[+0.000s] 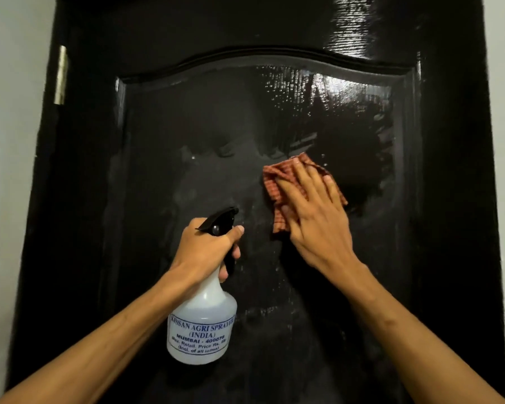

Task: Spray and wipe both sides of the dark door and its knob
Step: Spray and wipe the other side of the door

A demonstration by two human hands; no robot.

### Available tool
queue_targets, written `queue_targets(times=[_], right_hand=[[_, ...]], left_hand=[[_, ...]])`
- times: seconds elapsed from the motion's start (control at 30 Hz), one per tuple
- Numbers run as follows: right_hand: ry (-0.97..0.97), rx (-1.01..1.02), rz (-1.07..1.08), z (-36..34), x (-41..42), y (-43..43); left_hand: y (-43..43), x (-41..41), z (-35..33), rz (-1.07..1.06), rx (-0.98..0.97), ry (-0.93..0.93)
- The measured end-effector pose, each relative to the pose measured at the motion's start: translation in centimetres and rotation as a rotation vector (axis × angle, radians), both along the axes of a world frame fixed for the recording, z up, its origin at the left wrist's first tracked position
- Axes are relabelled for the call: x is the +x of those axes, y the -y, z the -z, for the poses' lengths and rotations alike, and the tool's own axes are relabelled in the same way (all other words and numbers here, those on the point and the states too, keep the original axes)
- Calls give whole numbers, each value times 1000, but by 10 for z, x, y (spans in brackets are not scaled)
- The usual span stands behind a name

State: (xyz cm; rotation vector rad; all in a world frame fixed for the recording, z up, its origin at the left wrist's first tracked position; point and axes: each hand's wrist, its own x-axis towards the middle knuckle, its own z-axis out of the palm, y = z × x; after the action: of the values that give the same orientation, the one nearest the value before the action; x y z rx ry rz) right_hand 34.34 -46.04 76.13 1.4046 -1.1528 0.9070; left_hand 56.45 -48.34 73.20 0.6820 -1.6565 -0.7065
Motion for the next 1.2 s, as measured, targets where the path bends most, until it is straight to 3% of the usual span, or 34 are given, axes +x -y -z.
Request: queue_targets(times=[0.13, 0.27, 0.3, 0.43, 0.6, 0.73, 0.77, 0.93, 1.1, 1.13, 1.2], right_hand=[[245, -80, -17, -11, 21, 8], [-134, 61, -10, 1, 59, 29], [-148, 52, -10, -6, 61, 31], [149, -67, -8, -45, 90, 44], [-366, 175, -56, -7, 147, 70], [-76, 63, -60, -24, 145, 67], [-62, 63, -54, -17, 149, 68], [-344, 227, -103, 56, 165, 71], [63, 65, -54, 45, 133, 52], [75, 60, -67, 51, 133, 50], [-84, 154, -72, 74, 138, 50]], left_hand=[[5, 33, 6, -85, -19, -47], [3, 57, 8, -146, -39, -82], [3, 60, 9, -155, -39, -77], [6, 90, 6, -208, -34, -84], [8, 111, 3, -224, -54, -122], [8, 129, 11, -216, -40, -124], [9, 134, 14, -223, -41, -127], [10, 139, 27, -253, -51, -125], [10, 130, 37, -253, -42, -124], [9, 128, 37, -256, -41, -139], [9, 123, 40, -269, -39, -142]])
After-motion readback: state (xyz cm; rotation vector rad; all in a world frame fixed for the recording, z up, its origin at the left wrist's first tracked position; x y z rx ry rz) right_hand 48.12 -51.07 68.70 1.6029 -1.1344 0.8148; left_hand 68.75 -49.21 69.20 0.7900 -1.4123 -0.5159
